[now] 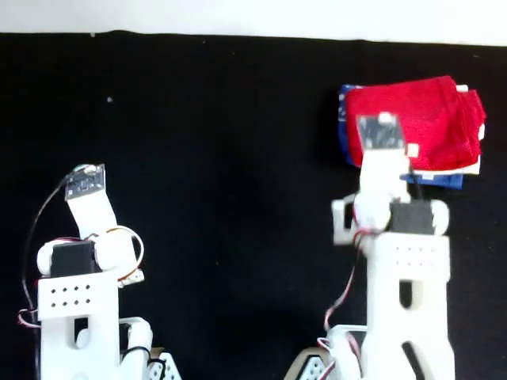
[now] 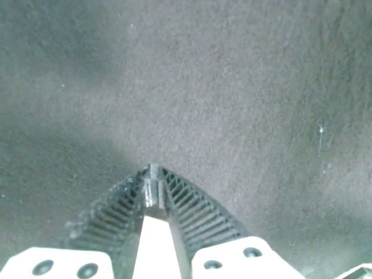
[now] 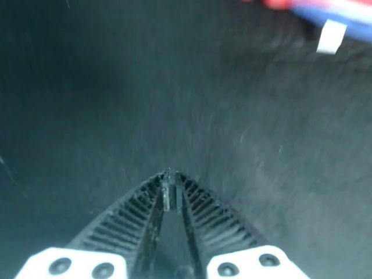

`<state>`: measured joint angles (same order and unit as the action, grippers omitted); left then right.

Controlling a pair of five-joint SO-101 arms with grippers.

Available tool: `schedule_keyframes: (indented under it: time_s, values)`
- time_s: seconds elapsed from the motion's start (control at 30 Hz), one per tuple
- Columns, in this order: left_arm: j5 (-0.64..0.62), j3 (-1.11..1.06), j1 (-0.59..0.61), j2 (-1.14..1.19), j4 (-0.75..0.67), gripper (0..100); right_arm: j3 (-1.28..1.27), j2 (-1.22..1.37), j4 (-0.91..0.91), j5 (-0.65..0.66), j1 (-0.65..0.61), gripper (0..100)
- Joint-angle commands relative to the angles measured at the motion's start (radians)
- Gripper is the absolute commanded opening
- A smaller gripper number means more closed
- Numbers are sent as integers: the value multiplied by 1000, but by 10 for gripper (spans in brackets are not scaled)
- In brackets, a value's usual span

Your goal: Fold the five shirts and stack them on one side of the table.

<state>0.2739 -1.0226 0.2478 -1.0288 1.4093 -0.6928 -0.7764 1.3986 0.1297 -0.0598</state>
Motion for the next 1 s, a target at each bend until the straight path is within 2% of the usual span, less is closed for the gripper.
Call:
schedule_keyframes:
  time_s: [0.0,0.13,0.23,0.37,0.57,0.73,0.97]
  values:
    - [5,31,-36,-8,9,10,-176,-151,-84,-9,-8,9]
    - [5,38,-84,-12,29,9,-343,-325,-185,-9,-10,9]
    - [3,31,-96,-96,71,9,-456,-464,-222,-9,-12,9]
    - [3,19,-93,-357,137,12,-596,-654,-228,-9,-12,12]
    - [9,-183,-111,-826,147,37,-788,-926,-219,-8,-12,12]
    - [5,-249,-117,-711,121,56,-964,-1064,-223,-9,-12,12]
    - [5,-479,-119,-773,-57,56,-1090,-1055,-225,-11,-12,9]
